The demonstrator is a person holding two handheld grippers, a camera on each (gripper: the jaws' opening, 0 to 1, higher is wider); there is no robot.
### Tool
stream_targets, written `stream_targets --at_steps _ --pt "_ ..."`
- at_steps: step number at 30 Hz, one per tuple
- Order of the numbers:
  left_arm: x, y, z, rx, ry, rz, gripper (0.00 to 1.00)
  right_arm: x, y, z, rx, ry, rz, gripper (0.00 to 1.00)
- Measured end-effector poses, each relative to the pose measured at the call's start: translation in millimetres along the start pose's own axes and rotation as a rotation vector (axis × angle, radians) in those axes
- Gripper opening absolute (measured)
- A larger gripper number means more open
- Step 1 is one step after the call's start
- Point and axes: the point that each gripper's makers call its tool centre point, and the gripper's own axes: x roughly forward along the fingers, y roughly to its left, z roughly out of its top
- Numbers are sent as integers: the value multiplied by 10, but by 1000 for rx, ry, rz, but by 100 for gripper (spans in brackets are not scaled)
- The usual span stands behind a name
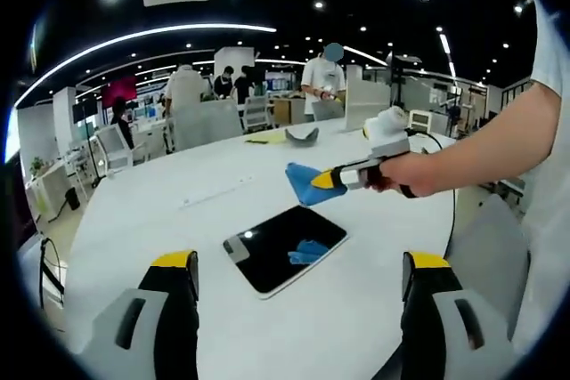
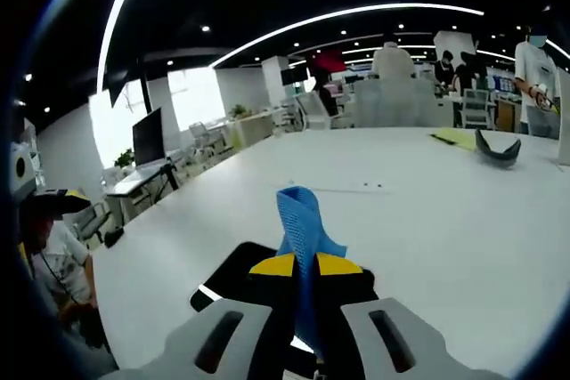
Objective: Wipe the mirror surface with the cleaning cloth until all visible marks leave the cleaned area.
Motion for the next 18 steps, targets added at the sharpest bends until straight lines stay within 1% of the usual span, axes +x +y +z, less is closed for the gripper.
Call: stream_targets --at_steps 1,3,5,9,11,14,18 --pt "8 -5 -28 -14 11 -11 95 24 25 14 -5 0 1 2" --pt "16 5 -31 -6 2 -17 96 84 72 28 -10 3 3 2" --pt "17 18 -48 -8 7 -26 95 145 113 22 -19 12 3 2" --pt "-3 52 -45 16 1 -34 95 235 218 50 -7 9 8 2" --pt "-27 42 -43 15 -4 -55 95 293 273 59 -12 13 10 2" --pt "-61 84 -59 17 -6 -56 95 373 340 72 -18 20 20 2" --pt "-72 85 -131 29 10 -59 95 519 454 89 -25 29 31 2"
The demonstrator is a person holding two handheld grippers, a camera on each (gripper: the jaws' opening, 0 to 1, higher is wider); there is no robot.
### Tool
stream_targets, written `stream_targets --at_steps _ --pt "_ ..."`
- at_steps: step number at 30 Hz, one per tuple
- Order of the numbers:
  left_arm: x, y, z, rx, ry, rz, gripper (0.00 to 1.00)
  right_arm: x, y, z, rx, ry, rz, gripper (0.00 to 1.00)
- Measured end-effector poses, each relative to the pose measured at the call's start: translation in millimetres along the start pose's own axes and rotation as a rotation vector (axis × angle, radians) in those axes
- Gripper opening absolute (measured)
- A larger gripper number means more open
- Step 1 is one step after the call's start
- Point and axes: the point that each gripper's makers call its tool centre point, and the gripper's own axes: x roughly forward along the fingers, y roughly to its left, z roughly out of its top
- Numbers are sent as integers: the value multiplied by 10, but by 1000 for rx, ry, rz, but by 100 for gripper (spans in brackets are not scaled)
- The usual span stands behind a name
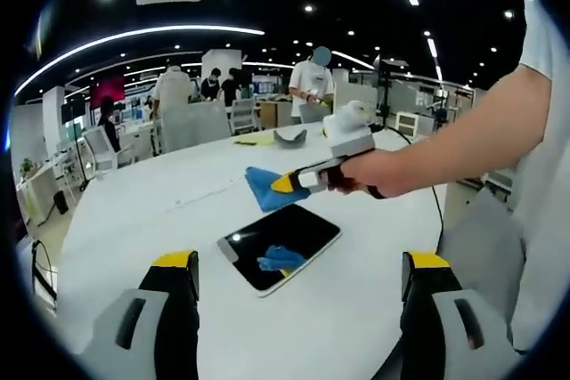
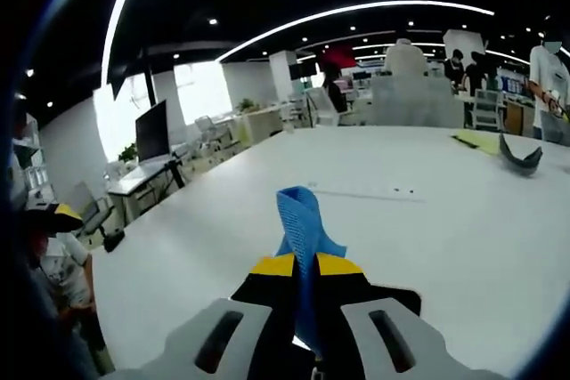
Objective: Wipe the mirror surface with the cleaning cloth until all visible marks leave the cleaned area.
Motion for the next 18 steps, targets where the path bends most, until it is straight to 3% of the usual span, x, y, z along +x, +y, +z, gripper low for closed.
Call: stream_targets --at_steps 11,18 --pt "54 -28 -74 6 -2 -34 95 441 345 25 6 33 57 2" --pt "58 18 -51 -7 -17 -40 95 605 420 32 -6 56 66 2"
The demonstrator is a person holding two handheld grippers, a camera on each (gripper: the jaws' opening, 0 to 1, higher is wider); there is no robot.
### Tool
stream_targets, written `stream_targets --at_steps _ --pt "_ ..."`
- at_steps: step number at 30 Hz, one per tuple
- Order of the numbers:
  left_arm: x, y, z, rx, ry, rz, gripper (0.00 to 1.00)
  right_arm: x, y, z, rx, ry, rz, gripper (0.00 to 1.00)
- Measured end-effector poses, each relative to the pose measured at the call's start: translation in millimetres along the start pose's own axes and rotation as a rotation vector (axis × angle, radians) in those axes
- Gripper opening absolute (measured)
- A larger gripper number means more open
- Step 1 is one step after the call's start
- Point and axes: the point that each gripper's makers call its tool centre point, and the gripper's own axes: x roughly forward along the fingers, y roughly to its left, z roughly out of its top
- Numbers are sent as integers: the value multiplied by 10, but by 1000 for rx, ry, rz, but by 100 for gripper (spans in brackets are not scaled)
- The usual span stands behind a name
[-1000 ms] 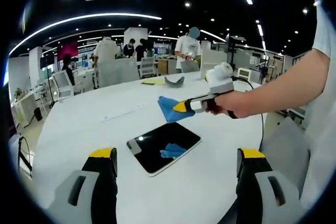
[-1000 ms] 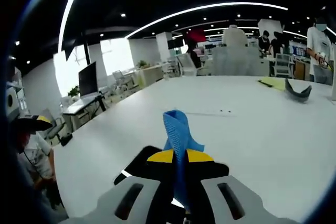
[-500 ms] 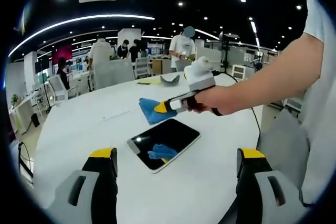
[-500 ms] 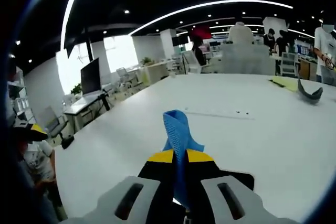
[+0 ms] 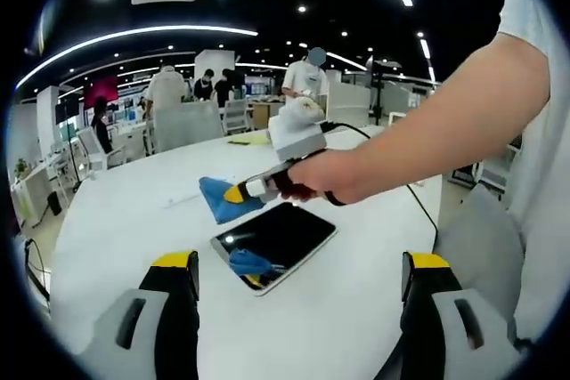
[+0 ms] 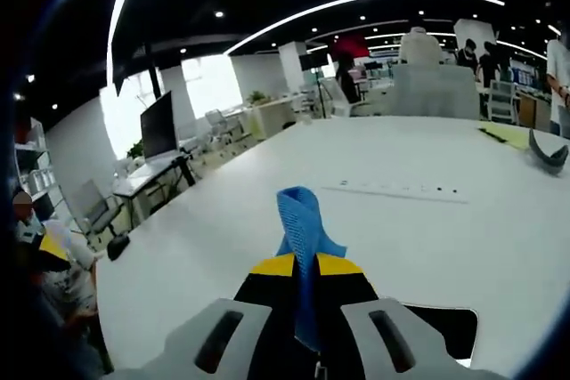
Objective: Wipe the mirror surface with the cleaning cloth until all visible marks leave the cleaned area.
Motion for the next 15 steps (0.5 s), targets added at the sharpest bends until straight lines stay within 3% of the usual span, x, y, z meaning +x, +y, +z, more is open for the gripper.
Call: stream_targets --at_steps 15 --pt "72 -5 -56 20 4 -33 94 60 -14 53 19 -7 -12 2"
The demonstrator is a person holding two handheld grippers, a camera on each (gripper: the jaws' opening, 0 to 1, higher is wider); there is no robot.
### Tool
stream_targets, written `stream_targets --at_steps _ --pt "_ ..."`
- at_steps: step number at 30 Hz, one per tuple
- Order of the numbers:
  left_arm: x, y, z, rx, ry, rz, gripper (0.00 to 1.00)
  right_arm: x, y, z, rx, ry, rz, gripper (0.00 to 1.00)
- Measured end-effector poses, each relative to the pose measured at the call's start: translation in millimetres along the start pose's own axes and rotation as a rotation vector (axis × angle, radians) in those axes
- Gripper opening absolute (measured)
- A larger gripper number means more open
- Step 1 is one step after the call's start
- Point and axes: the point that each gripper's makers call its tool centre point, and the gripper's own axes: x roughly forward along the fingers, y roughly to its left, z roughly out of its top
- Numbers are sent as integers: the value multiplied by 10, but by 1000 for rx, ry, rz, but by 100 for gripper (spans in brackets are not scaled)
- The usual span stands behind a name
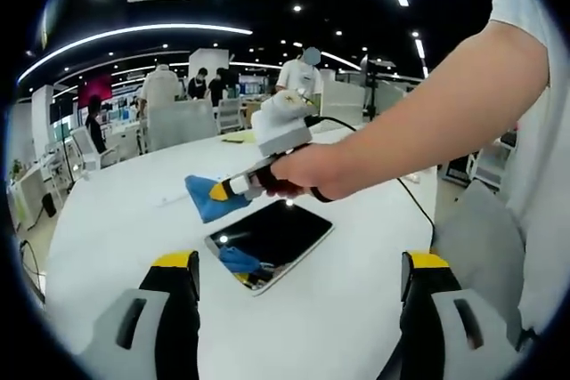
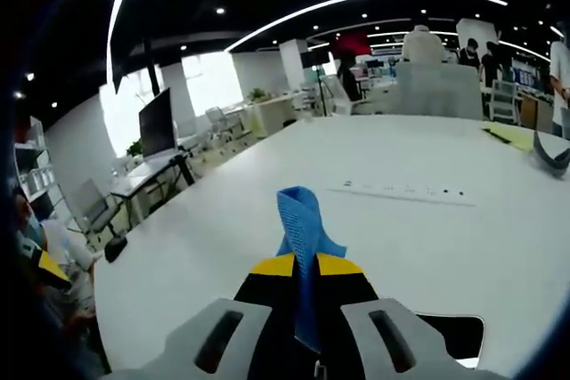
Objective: Wipe the mirror surface with the cleaning cloth until all visible marks leave the cleaned area.
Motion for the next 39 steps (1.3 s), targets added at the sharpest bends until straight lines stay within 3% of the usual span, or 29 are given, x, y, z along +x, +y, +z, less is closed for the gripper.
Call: stream_targets --at_steps 6,13,25,29,39 --pt "6 -6 -7 1 2 -6 93 26 45 -3 3 -3 6 2" --pt "5 -45 -4 -20 -8 -24 94 138 83 -166 -2 39 18 2" --pt "58 53 -62 -23 -10 -20 93 383 76 -381 0 88 35 2" --pt "84 59 -79 -33 -14 -45 93 458 91 -456 -7 110 44 2" --pt "109 106 -92 -44 -28 -58 92 565 83 -572 -20 121 19 2"
